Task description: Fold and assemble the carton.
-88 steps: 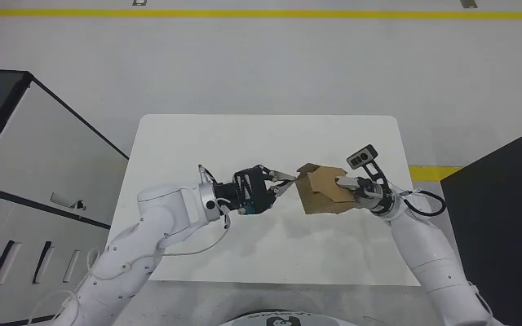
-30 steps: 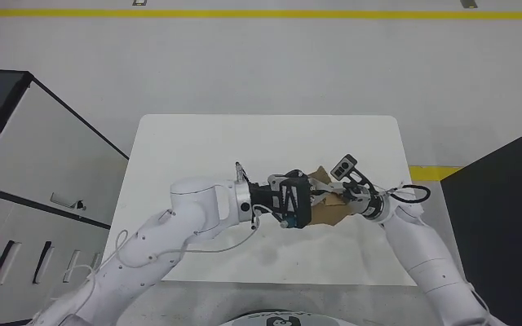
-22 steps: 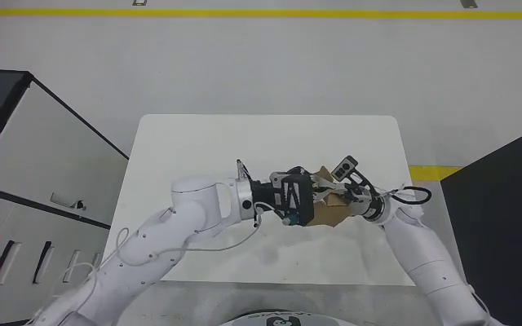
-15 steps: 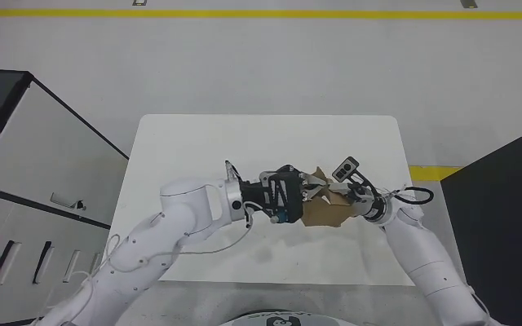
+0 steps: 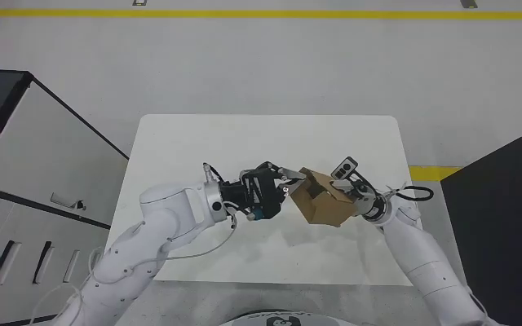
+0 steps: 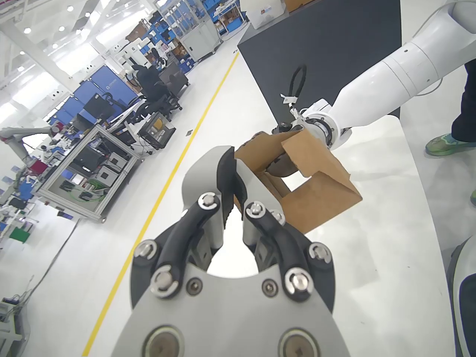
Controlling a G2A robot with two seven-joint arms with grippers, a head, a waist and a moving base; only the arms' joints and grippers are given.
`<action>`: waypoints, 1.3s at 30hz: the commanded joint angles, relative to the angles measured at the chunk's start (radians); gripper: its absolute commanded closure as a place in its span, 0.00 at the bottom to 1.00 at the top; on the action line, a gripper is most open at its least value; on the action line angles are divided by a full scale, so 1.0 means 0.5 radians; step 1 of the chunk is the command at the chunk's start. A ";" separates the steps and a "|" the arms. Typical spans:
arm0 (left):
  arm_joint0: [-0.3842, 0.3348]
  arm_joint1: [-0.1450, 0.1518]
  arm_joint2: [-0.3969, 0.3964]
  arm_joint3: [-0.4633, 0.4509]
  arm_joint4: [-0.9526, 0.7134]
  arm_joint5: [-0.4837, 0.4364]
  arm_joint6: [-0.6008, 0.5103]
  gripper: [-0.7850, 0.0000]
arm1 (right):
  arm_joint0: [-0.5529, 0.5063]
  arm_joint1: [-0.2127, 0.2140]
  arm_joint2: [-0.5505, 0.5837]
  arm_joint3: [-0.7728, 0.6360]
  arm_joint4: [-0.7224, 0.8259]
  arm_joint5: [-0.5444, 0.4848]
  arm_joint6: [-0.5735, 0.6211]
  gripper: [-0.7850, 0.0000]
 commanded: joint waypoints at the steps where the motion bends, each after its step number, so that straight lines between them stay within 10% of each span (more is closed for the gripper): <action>1: 0.025 0.004 -0.014 -0.001 0.008 0.004 0.021 1.00 | 0.000 -0.001 -0.005 -0.001 0.016 0.010 0.000 1.00; 39: 0.059 0.011 -0.074 0.183 0.004 0.011 0.146 1.00 | 0.017 0.041 -0.088 -0.027 0.241 0.131 0.000 1.00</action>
